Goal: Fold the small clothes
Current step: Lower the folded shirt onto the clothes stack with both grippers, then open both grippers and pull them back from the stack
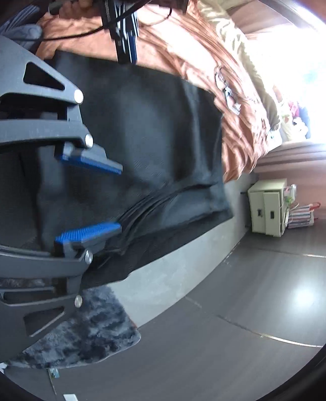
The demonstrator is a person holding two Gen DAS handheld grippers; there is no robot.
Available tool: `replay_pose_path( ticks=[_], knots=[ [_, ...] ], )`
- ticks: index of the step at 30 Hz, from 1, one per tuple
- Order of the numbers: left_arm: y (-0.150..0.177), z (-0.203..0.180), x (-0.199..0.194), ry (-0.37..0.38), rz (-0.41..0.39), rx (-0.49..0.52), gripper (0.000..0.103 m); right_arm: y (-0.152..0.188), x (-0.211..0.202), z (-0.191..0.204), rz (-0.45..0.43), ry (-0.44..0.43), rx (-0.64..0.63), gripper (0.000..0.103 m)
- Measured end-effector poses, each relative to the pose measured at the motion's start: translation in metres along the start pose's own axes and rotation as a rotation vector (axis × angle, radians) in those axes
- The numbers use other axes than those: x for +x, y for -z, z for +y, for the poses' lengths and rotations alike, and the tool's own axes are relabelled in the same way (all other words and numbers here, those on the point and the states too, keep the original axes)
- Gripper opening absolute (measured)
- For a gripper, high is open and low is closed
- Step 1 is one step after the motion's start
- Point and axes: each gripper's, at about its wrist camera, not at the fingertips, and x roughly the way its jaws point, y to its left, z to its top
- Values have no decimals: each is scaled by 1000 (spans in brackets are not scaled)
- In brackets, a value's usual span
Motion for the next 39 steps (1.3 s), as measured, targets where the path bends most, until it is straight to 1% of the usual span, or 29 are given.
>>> replay_pose_path(
  ticks=[1, 3, 5, 8, 12, 13, 16, 17, 18, 19, 21, 23, 24, 25, 26, 27, 29, 31, 32, 34, 37, 39],
  knots=[
    [6, -2, 2, 13, 14, -8, 34, 5, 5, -9, 11, 15, 24, 21],
    [18, -6, 4, 44, 31, -15, 33, 13, 9, -23, 8, 21, 66, 16],
    [27, -11, 4, 40, 35, -14, 32, 19, 9, -35, 0, 61, 96, 16],
    [40, -15, 4, 69, 50, -44, 31, 27, 2, -45, 5, 91, 126, 16],
    [57, -23, -1, 94, 52, -67, 31, 35, -18, -50, -11, 90, 163, 17],
    [62, -26, -3, 105, 56, -69, 31, 38, -27, -49, -23, 81, 169, 20],
    [71, -36, -16, 86, 41, -54, 31, 47, -49, -45, -49, 45, 194, 21],
    [75, -39, -24, 87, 27, -55, 31, 54, -54, -42, -56, 32, 199, 23],
    [81, -41, -32, 90, 18, -59, 31, 62, -63, -38, -64, 19, 203, 32],
    [87, -43, -41, 86, 11, -61, 31, 68, -72, -35, -72, 13, 204, 43],
    [96, -45, -61, 72, -9, -50, 31, 81, -85, -28, -90, 4, 206, 52],
    [106, -45, -83, 59, -43, -39, 31, 91, -100, -20, -111, -23, 203, 55],
    [111, -45, -93, 52, -56, -36, 31, 96, -107, -17, -118, -32, 202, 61],
    [116, -45, -105, 44, -70, -33, 31, 101, -115, -13, -129, -42, 201, 69],
    [120, -43, -115, 38, -82, -31, 32, 105, -122, -8, -141, -52, 198, 73],
    [125, -42, -126, 28, -98, -28, 34, 110, -129, -4, -151, -59, 196, 78],
    [135, -41, -144, 2, -120, -21, 43, 123, -141, 3, -170, -68, 200, 81],
    [147, -41, -166, -20, -146, 0, 59, 138, -158, 14, -185, -74, 201, 83],
    [154, -42, -179, -41, -166, 12, 64, 143, -164, 17, -194, -72, 198, 83],
    [166, -41, -203, -60, -205, 24, 81, 156, -183, 28, -221, -72, 190, 88],
    [182, -42, -230, -76, -258, 45, 94, 173, -206, 43, -255, -74, 172, 92],
    [194, -42, -248, -105, -283, 56, 96, 184, -219, 53, -273, -72, 173, 96]
  ],
)
